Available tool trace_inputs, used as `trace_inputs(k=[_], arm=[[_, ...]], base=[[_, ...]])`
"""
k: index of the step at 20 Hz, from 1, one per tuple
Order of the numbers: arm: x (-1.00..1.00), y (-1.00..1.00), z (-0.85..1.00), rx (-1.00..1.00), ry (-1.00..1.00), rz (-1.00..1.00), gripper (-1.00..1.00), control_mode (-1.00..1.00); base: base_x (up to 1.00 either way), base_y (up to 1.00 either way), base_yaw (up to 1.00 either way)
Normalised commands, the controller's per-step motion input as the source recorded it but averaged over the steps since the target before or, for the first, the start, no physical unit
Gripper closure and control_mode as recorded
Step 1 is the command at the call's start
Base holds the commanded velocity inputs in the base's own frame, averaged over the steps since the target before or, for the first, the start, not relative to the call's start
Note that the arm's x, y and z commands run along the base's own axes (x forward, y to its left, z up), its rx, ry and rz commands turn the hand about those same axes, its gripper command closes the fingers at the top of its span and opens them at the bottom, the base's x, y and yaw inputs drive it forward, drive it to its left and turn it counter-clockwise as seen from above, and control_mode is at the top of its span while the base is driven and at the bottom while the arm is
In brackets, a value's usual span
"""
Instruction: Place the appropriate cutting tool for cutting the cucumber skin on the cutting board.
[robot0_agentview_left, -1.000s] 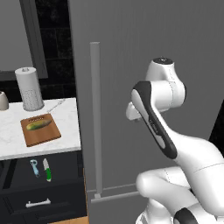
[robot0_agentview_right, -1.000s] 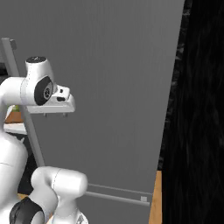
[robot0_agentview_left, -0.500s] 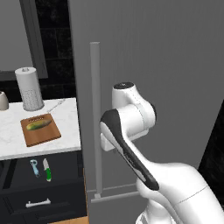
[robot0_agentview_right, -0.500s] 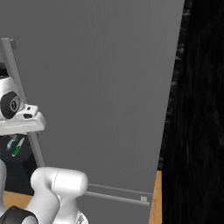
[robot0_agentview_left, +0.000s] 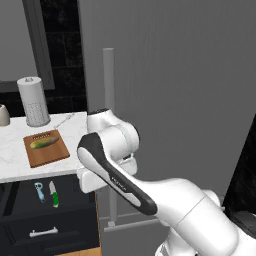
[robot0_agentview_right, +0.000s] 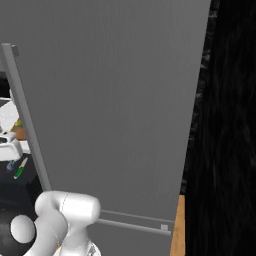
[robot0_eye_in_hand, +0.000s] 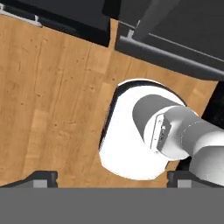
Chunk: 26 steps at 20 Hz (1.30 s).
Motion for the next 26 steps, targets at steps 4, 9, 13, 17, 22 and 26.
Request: trace_inputs(k=[4,9,13,17,22,26], arm=[[0.0,0.99,-0.19,0.0,0.28,0.0,-1.0,-1.0],[0.0,0.78,-0.27,0.0,0.15,0.0,-1.0,-1.0],[0.14,0.23,-0.14,0.01,-0.06,0.0,-1.0,-1.0],[0.22,0.01,-0.18,0.08,-0.18,-0.03,-1.0,-1.0],[0.23,0.03,-0.31,0.12,-0.27,-0.11,-1.0,-1.0],[0.21,0.08,-0.33,0.1,-0.27,-0.16,-1.0,-1.0]], base=[[0.0,0.0,0.0],[0.0,0.0,0.0],[0.0,0.0,0.0],[0.0,0.0,0.0],[0.0,0.0,0.0],[0.0,0.0,0.0]])
